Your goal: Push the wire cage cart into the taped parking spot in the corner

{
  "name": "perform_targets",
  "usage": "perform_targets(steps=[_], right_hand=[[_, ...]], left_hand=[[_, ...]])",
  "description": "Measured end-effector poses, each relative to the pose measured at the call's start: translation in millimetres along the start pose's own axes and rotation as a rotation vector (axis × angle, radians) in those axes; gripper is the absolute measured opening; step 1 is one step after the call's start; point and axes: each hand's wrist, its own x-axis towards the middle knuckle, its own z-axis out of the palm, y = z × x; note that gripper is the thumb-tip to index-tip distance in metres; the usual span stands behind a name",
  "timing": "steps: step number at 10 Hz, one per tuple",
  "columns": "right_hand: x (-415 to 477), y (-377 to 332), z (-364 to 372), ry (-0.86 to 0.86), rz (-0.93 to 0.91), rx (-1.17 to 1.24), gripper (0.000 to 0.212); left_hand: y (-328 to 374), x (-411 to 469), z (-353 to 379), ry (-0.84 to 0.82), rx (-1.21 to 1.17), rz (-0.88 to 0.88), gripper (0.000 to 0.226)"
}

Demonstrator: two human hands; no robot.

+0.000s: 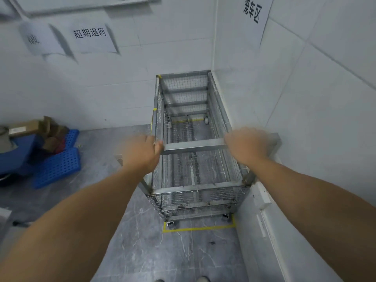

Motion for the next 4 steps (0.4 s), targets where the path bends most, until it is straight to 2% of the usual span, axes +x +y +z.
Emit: perform_targets(steps=[1,3,4], right_hand=[[-10,-6,-12,-0.007,-0.044,0.058,0.053],[-38,-40,-45,0.009,-0.118,0.125,0.046],[-51,-60,-70,0.093,-0.158,0.129,0.048]], left_hand=[[5,-22,-5,0.032,-0.07,0.094,0.055],[5,-48,-45,0.084,-0.165,0.153,0.061],[2,-62,-74,0.191,-0.191,0.194,0.059]])
